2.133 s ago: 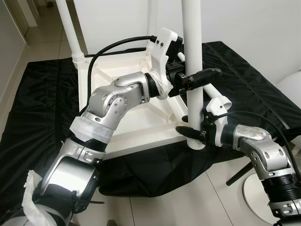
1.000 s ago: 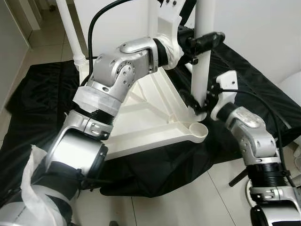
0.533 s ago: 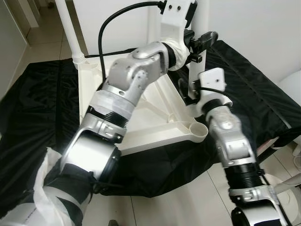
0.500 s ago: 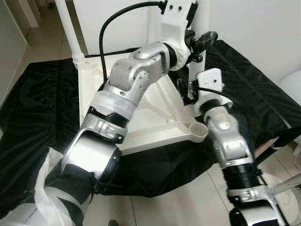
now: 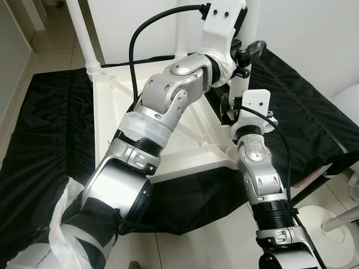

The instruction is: Building children table

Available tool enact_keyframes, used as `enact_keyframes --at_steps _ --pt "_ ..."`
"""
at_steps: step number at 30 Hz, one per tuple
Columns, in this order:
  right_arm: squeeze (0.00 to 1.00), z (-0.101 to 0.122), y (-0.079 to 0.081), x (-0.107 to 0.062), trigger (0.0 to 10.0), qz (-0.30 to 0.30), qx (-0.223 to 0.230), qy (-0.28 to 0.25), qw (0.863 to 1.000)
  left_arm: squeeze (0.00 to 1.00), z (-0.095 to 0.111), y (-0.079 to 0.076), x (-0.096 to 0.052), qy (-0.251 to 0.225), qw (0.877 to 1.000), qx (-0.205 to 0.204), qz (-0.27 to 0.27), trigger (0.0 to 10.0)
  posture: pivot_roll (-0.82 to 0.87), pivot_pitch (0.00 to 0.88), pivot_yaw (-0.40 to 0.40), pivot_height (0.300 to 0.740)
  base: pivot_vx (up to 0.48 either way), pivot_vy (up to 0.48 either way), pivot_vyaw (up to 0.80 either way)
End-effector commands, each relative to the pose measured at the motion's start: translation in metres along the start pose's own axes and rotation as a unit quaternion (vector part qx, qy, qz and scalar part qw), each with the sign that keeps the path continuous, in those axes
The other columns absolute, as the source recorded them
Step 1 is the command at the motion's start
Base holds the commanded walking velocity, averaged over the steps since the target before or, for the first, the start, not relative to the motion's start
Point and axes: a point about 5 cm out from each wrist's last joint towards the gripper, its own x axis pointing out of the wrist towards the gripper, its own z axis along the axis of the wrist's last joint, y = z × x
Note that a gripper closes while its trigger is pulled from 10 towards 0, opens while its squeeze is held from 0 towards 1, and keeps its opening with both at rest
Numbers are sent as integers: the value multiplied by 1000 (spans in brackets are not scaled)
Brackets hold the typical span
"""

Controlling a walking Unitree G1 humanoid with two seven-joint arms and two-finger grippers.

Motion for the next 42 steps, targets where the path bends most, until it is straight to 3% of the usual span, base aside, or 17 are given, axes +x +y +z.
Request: enact_keyframes --at_steps 1,10,11,14,15,17,18,19,28,29,31,32,36,42 --pt "0 1 -3 4 10000 -15 -2 -3 1000 0 8 2 0 -18 999 11 29 10000 -50 28 15 740 0 0 0" --pt "0 -1 -4 11 10000 -15 -4 -3 1000 0 8 -1 5 -20 999 17 29 10000 -44 23 9 740 0 0 0" --pt "0 -1 -3 13 4667 -12 -8 -1 1000 0 9 4 7 -20 999 19 32 10000 -43 23 6 740 0 0 0" --pt "0 -2 -2 14 4667 -12 -8 0 1000 0 10 8 8 -19 999 20 34 10000 -43 23 6 740 0 0 0" --pt "0 -2 -2 14 3412 -10 -4 4 1000 0 11 12 9 -19 999 20 36 10000 -42 23 7 740 0 0 0" --pt "0 -2 -2 14 3412 -10 -4 4 1000 0 11 12 9 -19 999 20 36 10000 -42 23 7 740 0 0 0" --pt "0 -4 -1 14 824 -10 1 8 1000 0 12 19 8 -19 999 21 37 10000 -42 24 7 740 0 0 0" --pt "0 -5 -1 15 0 -11 3 12 1000 0 13 24 8 -19 999 22 39 10000 -43 24 7 740 0 0 0" --pt "0 -8 -3 16 0 -18 12 19 1000 0 16 36 7 -19 998 37 41 10000 -46 31 11 740 0 0 0" --pt "0 -8 -4 16 10000 -19 11 19 1000 0 17 37 8 -21 998 45 41 10000 -44 37 10 740 0 0 0" --pt "0 -7 -4 17 10000 -20 10 19 1000 0 18 37 8 -23 998 49 41 10000 -44 37 10 740 0 0 0" --pt "0 -7 -4 18 10000 -20 12 18 1000 1000 18 37 9 -28 998 34 36 10000 -43 39 10 740 0 0 0" --pt "0 -6 -5 19 10000 -24 18 19 999 1000 17 39 11 -34 999 5 31 10000 -41 41 9 740 0 0 0" --pt "0 -7 -7 19 10000 -27 19 20 999 1000 17 40 11 -34 999 0 29 10000 -41 43 9 740 0 0 0"
